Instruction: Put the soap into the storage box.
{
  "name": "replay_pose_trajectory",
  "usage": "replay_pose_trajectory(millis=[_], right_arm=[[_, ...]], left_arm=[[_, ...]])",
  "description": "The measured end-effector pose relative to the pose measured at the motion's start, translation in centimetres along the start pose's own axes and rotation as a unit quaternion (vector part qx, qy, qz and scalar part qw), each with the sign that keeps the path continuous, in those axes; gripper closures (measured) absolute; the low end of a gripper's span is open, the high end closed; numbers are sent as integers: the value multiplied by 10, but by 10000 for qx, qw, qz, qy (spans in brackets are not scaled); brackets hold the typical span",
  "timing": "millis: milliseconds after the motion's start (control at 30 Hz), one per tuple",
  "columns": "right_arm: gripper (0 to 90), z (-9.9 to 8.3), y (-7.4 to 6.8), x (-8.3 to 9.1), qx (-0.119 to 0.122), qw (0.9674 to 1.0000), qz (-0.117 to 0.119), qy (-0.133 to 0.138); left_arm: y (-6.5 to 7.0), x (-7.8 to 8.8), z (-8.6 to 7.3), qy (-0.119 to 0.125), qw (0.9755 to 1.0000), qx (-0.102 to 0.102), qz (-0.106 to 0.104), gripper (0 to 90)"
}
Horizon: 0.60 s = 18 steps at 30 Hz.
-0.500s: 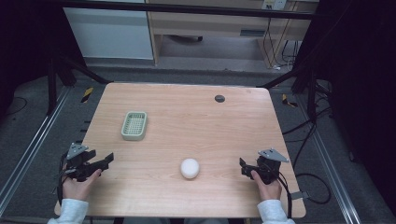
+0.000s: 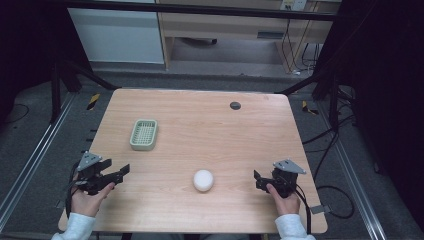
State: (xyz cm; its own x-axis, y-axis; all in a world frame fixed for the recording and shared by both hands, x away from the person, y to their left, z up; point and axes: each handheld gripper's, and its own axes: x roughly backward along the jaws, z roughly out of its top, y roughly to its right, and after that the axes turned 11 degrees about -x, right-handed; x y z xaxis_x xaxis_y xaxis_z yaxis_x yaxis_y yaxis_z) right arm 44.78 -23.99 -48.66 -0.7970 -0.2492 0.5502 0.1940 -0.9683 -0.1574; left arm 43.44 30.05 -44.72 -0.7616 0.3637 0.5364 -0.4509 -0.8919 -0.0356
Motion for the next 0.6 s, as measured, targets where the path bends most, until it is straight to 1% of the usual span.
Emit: replay_pose_trajectory(millis=[33,67,133,200,233,333,433,600], right_arm=[[47,0,0,0,-2,10000,12,-5],[46,0,-1,0,-20,10000,21,-8],[47,0,-1,0,-20,10000,26,-4],[47,0,-1,0,-18,10000,35,3],[47,0,0,0,-26,10000,43,-5],[46,0,-1,0,-56,10000,63,-38],[46,0,-1,-1,-25,10000,56,-39],[45,0,-1,-1,-42,10000,59,-38]], left_arm=[[0,0,0,0,10000,0,0,247],[3,1,3,15,10000,-46,-32,247],[5,1,4,24,10000,-69,-68,247],[8,1,7,12,9999,-115,-101,245],[11,1,9,-2,9998,-186,-117,245],[13,1,11,-6,9997,-192,-148,243],[17,2,15,-63,9994,-271,-198,240],[24,0,19,-87,9989,-399,-251,235]])
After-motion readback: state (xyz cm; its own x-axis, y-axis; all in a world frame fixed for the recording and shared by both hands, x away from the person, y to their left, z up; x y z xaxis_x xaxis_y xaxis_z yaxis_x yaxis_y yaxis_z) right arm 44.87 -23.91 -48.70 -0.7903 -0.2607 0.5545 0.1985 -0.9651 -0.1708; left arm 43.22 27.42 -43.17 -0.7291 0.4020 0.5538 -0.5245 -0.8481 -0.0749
